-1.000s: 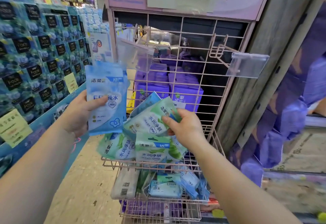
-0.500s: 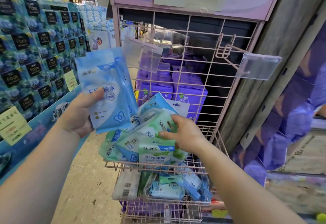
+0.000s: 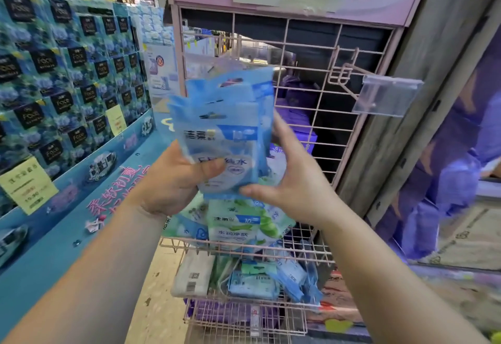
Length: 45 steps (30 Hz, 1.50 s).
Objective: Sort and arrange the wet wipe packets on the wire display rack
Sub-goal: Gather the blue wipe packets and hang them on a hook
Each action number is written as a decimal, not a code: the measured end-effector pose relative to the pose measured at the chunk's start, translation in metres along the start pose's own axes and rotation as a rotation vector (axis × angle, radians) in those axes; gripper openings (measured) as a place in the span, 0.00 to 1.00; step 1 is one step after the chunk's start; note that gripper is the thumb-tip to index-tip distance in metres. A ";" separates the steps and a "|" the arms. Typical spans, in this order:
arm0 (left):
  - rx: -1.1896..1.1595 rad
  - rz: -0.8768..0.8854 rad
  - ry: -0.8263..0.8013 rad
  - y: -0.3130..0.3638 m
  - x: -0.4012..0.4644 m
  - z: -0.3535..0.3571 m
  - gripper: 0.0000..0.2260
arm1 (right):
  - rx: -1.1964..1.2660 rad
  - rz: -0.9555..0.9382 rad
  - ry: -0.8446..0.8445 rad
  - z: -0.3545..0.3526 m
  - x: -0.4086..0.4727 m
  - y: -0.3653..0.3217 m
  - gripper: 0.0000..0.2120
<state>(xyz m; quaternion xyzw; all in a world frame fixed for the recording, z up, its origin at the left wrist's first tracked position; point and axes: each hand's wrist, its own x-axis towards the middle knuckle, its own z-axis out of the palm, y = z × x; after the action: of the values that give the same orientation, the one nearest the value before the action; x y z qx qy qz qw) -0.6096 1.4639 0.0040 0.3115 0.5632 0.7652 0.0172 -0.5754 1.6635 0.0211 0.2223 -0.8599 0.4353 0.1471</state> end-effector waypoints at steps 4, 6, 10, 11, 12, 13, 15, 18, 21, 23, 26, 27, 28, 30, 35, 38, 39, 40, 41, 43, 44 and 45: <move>0.223 -0.042 -0.067 0.005 0.008 0.046 0.28 | 0.074 -0.087 0.129 -0.029 -0.018 0.027 0.33; 0.317 -0.053 -0.089 -0.004 0.009 0.077 0.25 | 0.073 -0.085 0.144 -0.043 -0.033 0.044 0.24; 0.386 -0.045 -0.026 -0.056 0.013 0.128 0.33 | 0.122 0.049 0.156 -0.062 -0.062 0.073 0.15; 0.373 -0.069 0.012 -0.070 0.014 0.137 0.34 | 0.113 0.102 0.147 -0.065 -0.067 0.083 0.16; 0.354 -0.098 0.060 -0.084 0.016 0.143 0.34 | 0.075 0.152 0.142 -0.066 -0.071 0.093 0.16; 0.331 -0.131 0.114 -0.096 0.018 0.148 0.32 | 0.040 0.191 0.138 -0.066 -0.074 0.106 0.17; 0.274 -0.209 0.214 -0.117 0.024 0.152 0.28 | 0.009 0.279 0.132 -0.065 -0.075 0.131 0.22; 0.180 -0.336 0.313 -0.141 0.034 0.147 0.25 | -0.001 0.406 0.127 -0.058 -0.069 0.150 0.26; 0.152 -0.449 0.379 -0.156 0.041 0.145 0.22 | 0.027 0.458 0.059 -0.051 -0.060 0.153 0.23; 0.176 -0.487 0.355 -0.159 0.049 0.146 0.21 | 0.027 0.462 0.020 -0.048 -0.054 0.156 0.20; 0.128 -0.517 0.429 -0.159 0.056 0.149 0.21 | -0.011 0.512 0.033 -0.048 -0.052 0.161 0.26; 0.107 -0.532 0.485 -0.157 0.054 0.150 0.20 | -0.017 0.531 0.037 -0.049 -0.053 0.162 0.30; 0.090 -0.544 0.532 -0.158 0.050 0.151 0.18 | -0.026 0.540 0.036 -0.049 -0.056 0.163 0.33; 0.084 -0.565 0.536 -0.159 0.045 0.151 0.14 | -0.054 0.558 0.035 -0.046 -0.062 0.164 0.33; 0.109 -0.578 0.406 -0.155 0.050 0.149 0.19 | -0.182 0.537 0.192 -0.035 -0.073 0.171 0.31; 0.215 -0.495 0.325 -0.154 0.051 0.150 0.21 | -0.251 0.533 0.247 -0.036 -0.073 0.173 0.30; 0.241 -0.488 0.303 -0.154 0.052 0.150 0.21 | -0.274 0.547 0.227 -0.037 -0.072 0.175 0.29; 0.278 -0.496 0.283 -0.157 0.052 0.149 0.21 | -0.291 0.570 0.189 -0.038 -0.073 0.177 0.28; 0.328 -0.510 0.261 -0.159 0.052 0.149 0.21 | -0.300 0.583 0.152 -0.038 -0.073 0.177 0.28; 0.416 -0.563 0.250 -0.164 0.051 0.149 0.23 | -0.292 0.567 0.126 -0.037 -0.072 0.177 0.29; 0.437 -0.598 0.262 -0.166 0.051 0.149 0.25 | -0.272 0.552 0.141 -0.036 -0.071 0.175 0.31; 0.453 -0.620 0.275 -0.170 0.051 0.148 0.26 | -0.246 0.545 0.164 -0.034 -0.069 0.173 0.32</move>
<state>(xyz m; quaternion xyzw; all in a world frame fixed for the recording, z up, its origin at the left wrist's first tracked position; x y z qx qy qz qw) -0.6325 1.6717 -0.0955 0.0175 0.7816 0.6150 0.1026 -0.6024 1.7994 -0.1081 -0.0719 -0.9193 0.3678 0.1197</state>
